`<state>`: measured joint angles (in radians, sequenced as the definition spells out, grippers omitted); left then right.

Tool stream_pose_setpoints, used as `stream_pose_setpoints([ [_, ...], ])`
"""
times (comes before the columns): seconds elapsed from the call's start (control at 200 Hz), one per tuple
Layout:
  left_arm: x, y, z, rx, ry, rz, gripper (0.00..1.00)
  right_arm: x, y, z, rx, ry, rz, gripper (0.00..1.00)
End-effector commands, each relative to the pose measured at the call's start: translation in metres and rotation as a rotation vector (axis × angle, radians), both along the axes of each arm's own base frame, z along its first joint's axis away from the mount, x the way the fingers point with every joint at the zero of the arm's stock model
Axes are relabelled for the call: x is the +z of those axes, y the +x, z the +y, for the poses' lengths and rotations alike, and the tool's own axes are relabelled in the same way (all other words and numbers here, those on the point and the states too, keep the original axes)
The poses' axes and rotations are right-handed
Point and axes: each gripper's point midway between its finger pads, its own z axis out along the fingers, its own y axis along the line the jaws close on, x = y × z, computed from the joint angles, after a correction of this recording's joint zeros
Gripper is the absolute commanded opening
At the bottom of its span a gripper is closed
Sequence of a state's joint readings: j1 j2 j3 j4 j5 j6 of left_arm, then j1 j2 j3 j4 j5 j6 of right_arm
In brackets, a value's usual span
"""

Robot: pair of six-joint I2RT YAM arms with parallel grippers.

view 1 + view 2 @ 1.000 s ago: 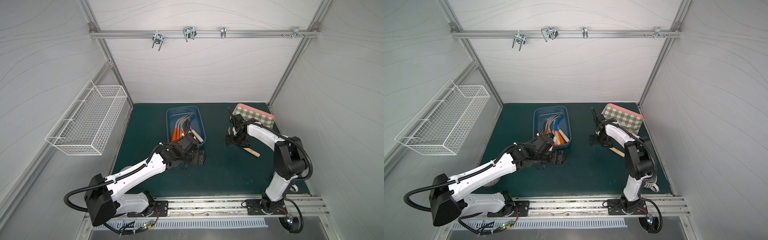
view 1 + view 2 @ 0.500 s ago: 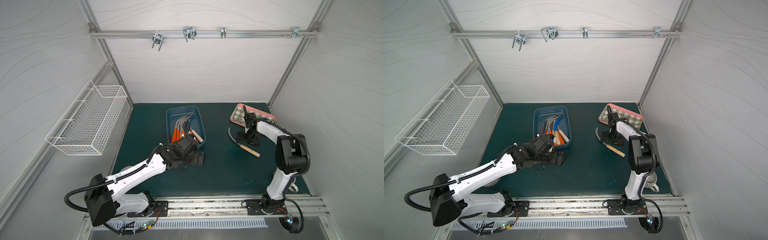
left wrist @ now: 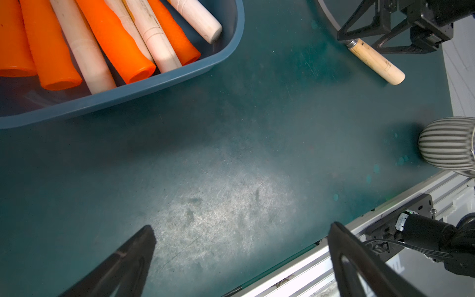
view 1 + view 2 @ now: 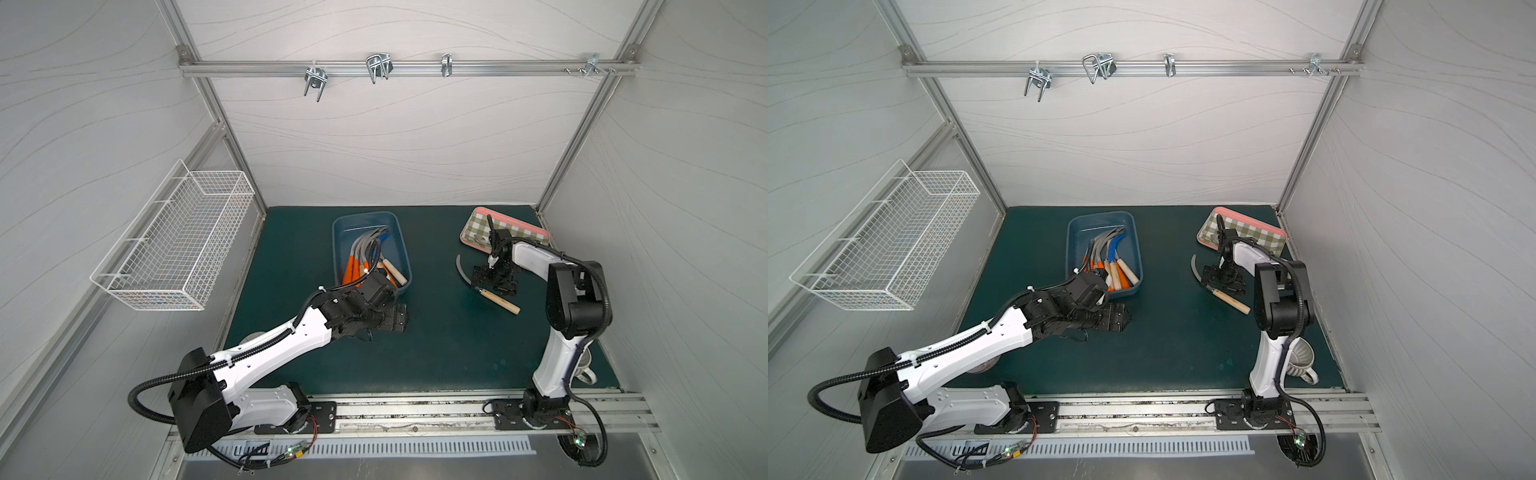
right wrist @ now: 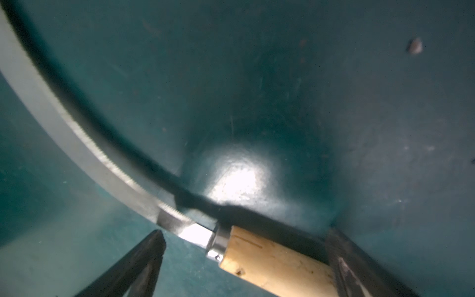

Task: Put small sickles into storage boxes
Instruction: Pick up the sickle at the center of the board.

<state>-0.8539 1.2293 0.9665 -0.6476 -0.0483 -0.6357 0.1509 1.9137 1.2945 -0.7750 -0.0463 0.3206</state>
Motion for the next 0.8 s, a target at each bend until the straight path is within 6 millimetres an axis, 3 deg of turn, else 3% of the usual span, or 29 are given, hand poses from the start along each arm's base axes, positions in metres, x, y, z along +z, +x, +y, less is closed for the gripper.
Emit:
stream_pose_setpoints([
  [0.0,0.007,0.001,0.003,0.010,-0.002,-0.030,0.99,-0.005,-0.006,0.013,0.035,0.032,0.020,0.99],
  [0.235,0.007,0.002,0.003,0.017,-0.006,-0.033,0.99,-0.005,-0.028,0.040,0.121,-0.003,0.045,0.99],
  [0.445,0.006,0.003,0.002,0.021,-0.009,-0.033,0.99,-0.005,-0.049,0.052,0.178,-0.056,0.061,0.96],
  [0.57,0.004,0.003,0.001,0.026,-0.016,-0.031,0.99,-0.004,-0.060,0.058,0.209,-0.072,0.063,0.87],
  [0.795,0.004,0.004,-0.001,0.028,-0.023,-0.029,0.99,-0.010,-0.069,0.055,0.227,-0.131,0.081,0.52],
])
